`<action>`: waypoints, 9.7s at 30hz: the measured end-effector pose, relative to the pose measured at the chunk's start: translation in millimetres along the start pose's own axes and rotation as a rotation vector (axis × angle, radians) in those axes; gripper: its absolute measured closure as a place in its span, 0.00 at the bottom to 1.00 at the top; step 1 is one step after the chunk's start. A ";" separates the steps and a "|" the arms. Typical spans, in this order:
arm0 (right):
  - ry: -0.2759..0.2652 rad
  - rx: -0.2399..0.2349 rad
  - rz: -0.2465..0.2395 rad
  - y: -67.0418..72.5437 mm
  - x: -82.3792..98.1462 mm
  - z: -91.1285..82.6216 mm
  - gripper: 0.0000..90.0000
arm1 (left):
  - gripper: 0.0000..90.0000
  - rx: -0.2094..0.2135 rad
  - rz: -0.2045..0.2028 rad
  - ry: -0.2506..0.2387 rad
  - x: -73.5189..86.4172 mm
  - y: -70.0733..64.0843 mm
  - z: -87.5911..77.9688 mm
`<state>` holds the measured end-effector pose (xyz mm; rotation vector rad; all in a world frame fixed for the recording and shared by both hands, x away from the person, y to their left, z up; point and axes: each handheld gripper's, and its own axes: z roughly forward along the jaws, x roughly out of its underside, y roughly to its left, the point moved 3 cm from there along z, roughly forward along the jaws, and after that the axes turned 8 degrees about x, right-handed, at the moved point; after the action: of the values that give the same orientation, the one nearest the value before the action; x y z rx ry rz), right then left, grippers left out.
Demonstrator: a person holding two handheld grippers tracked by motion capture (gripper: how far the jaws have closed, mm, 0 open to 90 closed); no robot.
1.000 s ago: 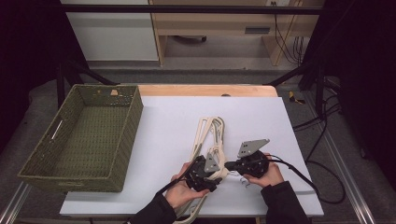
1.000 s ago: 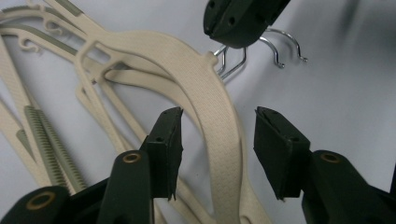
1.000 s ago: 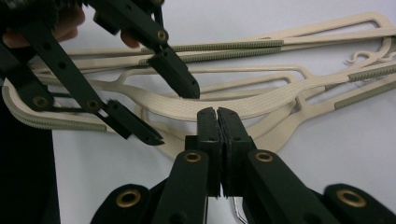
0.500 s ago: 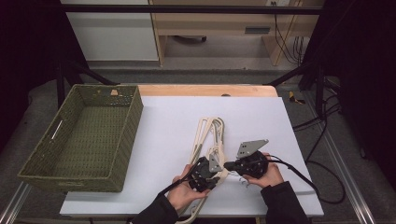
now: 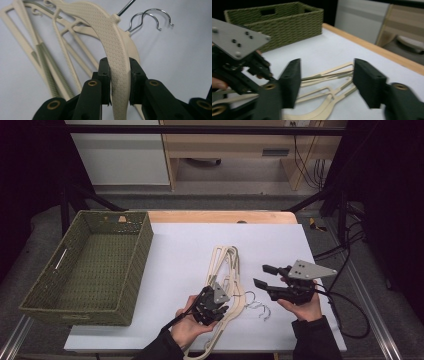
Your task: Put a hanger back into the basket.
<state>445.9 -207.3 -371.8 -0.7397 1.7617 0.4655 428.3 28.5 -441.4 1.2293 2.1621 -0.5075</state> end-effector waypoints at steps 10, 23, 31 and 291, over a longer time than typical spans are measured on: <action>0.031 0.099 0.079 -16.6 11.8 -3.0 0.23 | 0.90 -0.095 -0.090 -0.068 9.2 21.8 -42.2; 0.031 0.135 0.120 -23.0 18.9 -4.2 0.14 | 0.94 -0.114 -0.195 -0.127 24.5 55.9 -61.9; 0.045 0.123 0.117 -19.5 20.9 -2.4 0.14 | 0.95 -0.064 -0.177 -0.196 26.2 56.6 -86.9; 0.489 -0.207 -0.073 17.2 104.7 48.5 0.99 | 0.17 0.125 0.018 -0.265 44.8 30.2 -47.2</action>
<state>448.4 -189.7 -487.2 -1.1325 2.1492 0.4462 422.3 99.8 -436.6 1.1724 1.9186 -0.7624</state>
